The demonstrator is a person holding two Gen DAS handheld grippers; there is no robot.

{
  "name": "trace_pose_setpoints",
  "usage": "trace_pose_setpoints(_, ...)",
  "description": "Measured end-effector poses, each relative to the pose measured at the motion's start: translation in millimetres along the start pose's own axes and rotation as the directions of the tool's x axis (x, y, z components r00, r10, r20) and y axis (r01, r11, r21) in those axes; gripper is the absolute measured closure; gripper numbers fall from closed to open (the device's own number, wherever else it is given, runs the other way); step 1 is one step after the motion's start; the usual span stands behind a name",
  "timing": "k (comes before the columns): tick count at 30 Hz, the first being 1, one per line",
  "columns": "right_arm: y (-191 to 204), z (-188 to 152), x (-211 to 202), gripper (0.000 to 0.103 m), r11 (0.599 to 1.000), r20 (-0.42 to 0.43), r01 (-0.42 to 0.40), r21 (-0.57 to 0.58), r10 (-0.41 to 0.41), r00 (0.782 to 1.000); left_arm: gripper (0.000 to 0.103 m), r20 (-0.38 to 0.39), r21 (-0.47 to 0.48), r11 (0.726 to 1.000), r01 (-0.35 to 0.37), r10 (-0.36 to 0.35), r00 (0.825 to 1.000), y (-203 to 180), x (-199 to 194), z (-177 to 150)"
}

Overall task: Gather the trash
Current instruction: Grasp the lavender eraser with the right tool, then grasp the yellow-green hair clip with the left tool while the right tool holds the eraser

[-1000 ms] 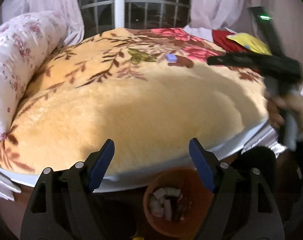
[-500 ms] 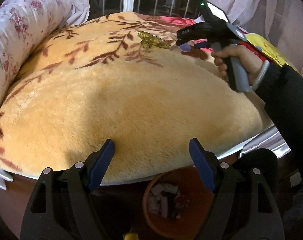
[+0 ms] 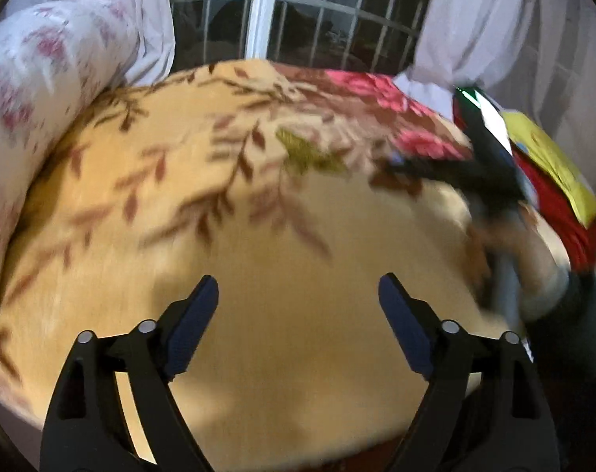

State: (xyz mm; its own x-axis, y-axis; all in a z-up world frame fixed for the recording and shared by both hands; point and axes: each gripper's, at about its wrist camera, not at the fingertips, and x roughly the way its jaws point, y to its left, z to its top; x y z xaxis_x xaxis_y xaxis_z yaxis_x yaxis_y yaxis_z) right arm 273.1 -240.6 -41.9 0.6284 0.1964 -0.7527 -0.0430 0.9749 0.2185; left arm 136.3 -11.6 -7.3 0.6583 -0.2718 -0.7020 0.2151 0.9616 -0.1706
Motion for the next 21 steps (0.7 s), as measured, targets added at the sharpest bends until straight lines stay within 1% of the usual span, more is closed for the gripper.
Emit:
trace_pose_setpoints(3,-9.3,-14.2,-21.4,0.071,1.000,0.026,-0.027,0.000,0.027,0.999,0.021,-0.035,-0.047,0.999,0.012,-0.013,0.999,0.1,30.5,36.1)
trace_pose_setpoints(5,-17.6,-24.5,-33.9,0.071,0.999,0.039,-0.040,0.004,0.040,0.998,0.021,-0.087,-0.128,0.992,0.003,-0.015,0.996,1.6,58.6,64.5)
trace_pose_setpoints(6,-21.6,-28.6,-38.3,0.071,0.999,0.043,-0.045,0.008,0.044,0.998,0.021,-0.103,-0.160,0.987,0.004,-0.021,0.995,1.7,67.4,72.8)
trace_pose_setpoints(7,-26.7,-32.9,-42.8,0.071,0.999,0.046,-0.049,0.013,0.049,0.998,0.021,-0.131,-0.217,0.976,-0.022,-0.007,0.991,2.6,82.2,85.4)
trace_pose_setpoints(9,-35.7,-39.6,-48.1,0.071,0.998,0.047,-0.059,0.023,0.057,0.997,0.021,-0.153,-0.286,0.957,-0.049,0.005,0.988,2.8,98.0,97.6)
trace_pose_setpoints(11,-43.7,-44.3,-51.3,0.071,0.997,0.049,-0.067,0.032,0.065,0.997,0.021,-0.193,-0.354,0.929,-0.113,0.045,0.980,-0.3,116.5,109.8)
trace_pose_setpoints(14,-54.4,-48.7,-52.0,0.071,0.995,0.050,-0.085,0.049,0.082,0.995,0.021,-0.243,-0.406,0.893,-0.191,0.096,0.965,-5.6,139.3,122.2)
trace_pose_setpoints(17,-63.0,-51.6,-50.8,0.071,0.991,0.050,-0.113,0.076,0.109,0.993,0.021,-0.280,-0.438,0.860,-0.264,0.149,0.948,-9.8,157.2,127.1)
trace_pose_setpoints(21,-64.2,-54.3,-47.9,0.071,0.988,0.047,-0.132,0.079,0.129,0.991,0.021,-0.318,-0.476,0.824,-0.308,0.165,0.934,-12.1,177.7,131.1)
